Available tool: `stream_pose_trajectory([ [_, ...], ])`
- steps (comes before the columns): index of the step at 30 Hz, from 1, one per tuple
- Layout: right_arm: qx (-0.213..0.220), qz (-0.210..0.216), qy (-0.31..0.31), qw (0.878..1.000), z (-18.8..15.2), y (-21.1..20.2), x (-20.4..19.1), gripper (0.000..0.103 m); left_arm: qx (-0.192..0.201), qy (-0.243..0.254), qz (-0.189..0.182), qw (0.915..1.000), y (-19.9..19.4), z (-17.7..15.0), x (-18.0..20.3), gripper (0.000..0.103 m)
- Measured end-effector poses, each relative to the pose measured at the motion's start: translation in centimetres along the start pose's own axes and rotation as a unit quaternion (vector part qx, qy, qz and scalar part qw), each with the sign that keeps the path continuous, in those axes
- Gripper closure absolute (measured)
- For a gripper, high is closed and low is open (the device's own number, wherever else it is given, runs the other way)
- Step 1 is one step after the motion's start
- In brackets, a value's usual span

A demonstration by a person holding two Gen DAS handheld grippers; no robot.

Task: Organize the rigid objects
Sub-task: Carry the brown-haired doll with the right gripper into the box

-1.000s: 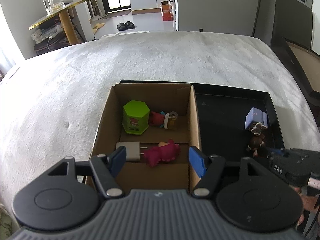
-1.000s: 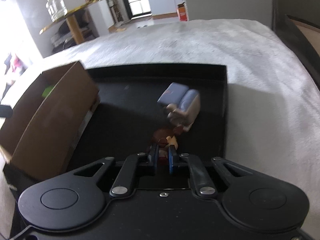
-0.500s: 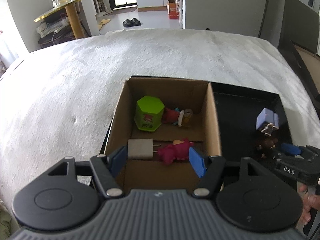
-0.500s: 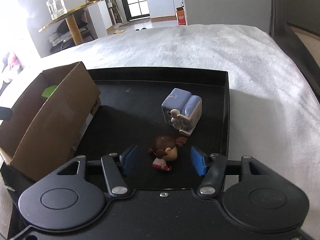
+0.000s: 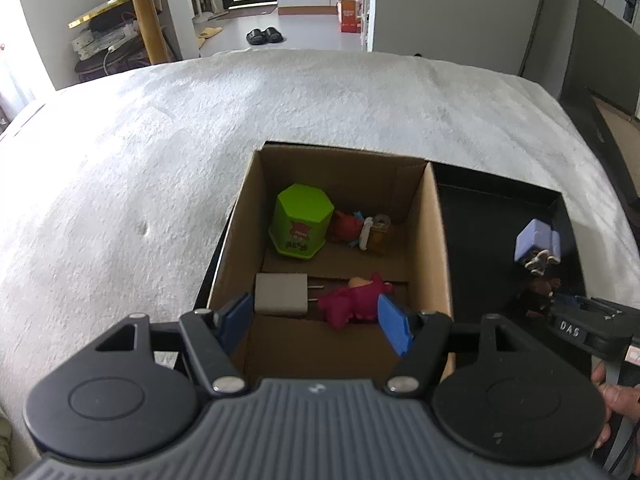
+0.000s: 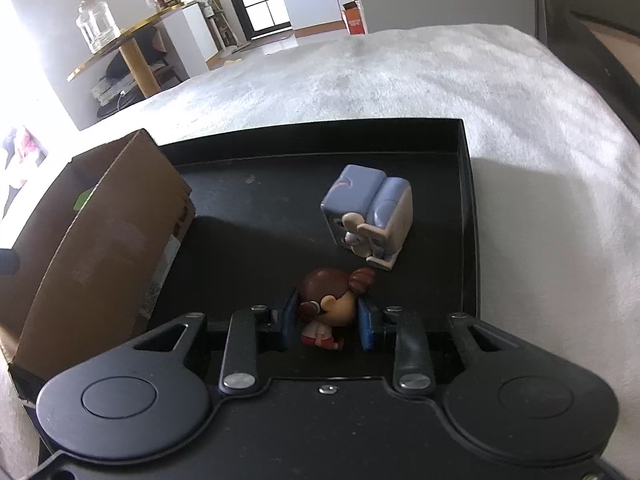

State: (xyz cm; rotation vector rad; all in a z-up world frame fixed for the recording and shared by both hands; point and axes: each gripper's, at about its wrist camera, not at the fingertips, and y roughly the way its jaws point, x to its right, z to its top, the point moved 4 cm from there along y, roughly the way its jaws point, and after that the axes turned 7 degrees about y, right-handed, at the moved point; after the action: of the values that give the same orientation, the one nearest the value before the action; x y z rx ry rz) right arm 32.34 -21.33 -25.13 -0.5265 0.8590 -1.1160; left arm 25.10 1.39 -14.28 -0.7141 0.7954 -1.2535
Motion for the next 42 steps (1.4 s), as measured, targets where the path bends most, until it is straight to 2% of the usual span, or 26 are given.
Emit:
stream_pose_trajectory([
  [15,0.019,-0.012,-0.018,1.000,1.7,-4.0,-3.8,0.073,0.025,-0.036,-0.024,0.9988,-1.6,-0.4,-3.2,0.035],
  [28,0.042,-0.013,-0.042,0.998,2.6,-6.4,-10.1,0.073,0.031,-0.075,-0.038,0.9960,-1.8,-1.6,-7.7,0.035],
  [38,0.041,-0.027,-0.065,0.997,2.6,-6.3,-14.1,0.073,0.014,-0.103,-0.063,0.9926,0.1,-3.4,-10.0,0.035],
  [42,0.040,-0.033,-0.081,0.995,2.6,-5.8,-15.8,0.073,0.008,-0.102,-0.088,0.9908,0.9,-4.1,-9.9,0.038],
])
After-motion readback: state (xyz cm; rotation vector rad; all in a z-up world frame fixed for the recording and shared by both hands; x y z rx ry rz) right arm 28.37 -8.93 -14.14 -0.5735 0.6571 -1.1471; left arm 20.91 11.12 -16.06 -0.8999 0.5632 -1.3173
